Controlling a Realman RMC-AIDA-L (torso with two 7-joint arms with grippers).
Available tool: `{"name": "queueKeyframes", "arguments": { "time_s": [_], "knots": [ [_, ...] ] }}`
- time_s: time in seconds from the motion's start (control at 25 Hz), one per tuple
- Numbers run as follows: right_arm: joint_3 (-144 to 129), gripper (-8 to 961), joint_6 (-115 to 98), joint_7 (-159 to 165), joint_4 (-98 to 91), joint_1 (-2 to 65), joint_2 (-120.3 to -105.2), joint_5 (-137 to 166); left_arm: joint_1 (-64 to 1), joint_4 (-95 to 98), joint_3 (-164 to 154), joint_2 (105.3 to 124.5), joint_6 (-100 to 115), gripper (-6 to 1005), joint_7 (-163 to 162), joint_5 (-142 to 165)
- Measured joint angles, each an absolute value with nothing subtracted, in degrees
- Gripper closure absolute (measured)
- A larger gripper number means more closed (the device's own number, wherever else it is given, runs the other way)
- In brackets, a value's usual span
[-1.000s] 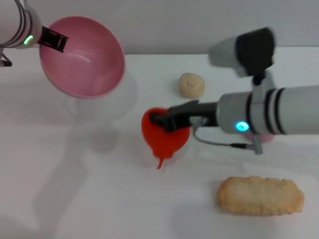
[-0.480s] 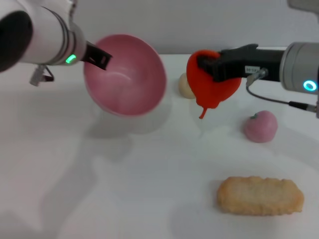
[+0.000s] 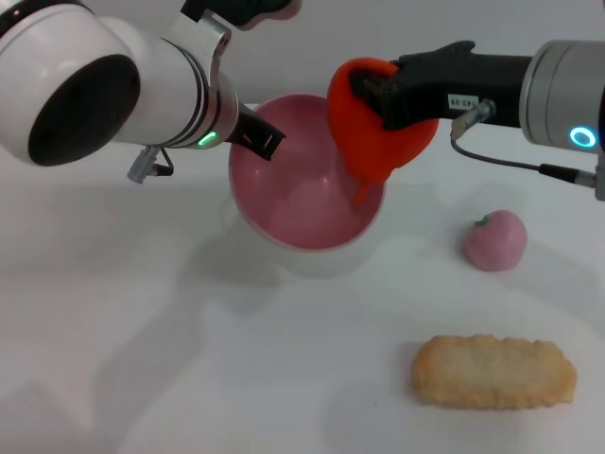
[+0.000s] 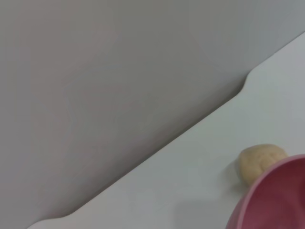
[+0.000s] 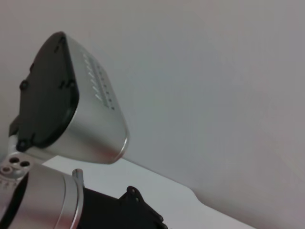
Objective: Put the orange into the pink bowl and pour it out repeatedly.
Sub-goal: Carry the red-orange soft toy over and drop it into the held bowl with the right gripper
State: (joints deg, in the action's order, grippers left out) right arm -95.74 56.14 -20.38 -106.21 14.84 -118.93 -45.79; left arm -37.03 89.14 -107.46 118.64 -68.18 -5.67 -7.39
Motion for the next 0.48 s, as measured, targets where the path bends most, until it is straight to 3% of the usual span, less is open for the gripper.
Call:
{"name": "queueKeyframes", "arguments": {
  "time_s": [0.44, 0.48],
  "knots": [
    [-95.8, 889, 53.3, -20.6, -104.0, 14.3, -119.10, -46.0, -37.0, 89.2, -107.5, 118.65, -67.7, 953, -5.7, -8.0],
    [-95.8, 850, 53.0, -20.6, -103.9, 14.3, -119.10, -46.0, -37.0, 89.2, -107.5, 118.65, -67.6, 953, -5.7, -8.1]
  ]
}}
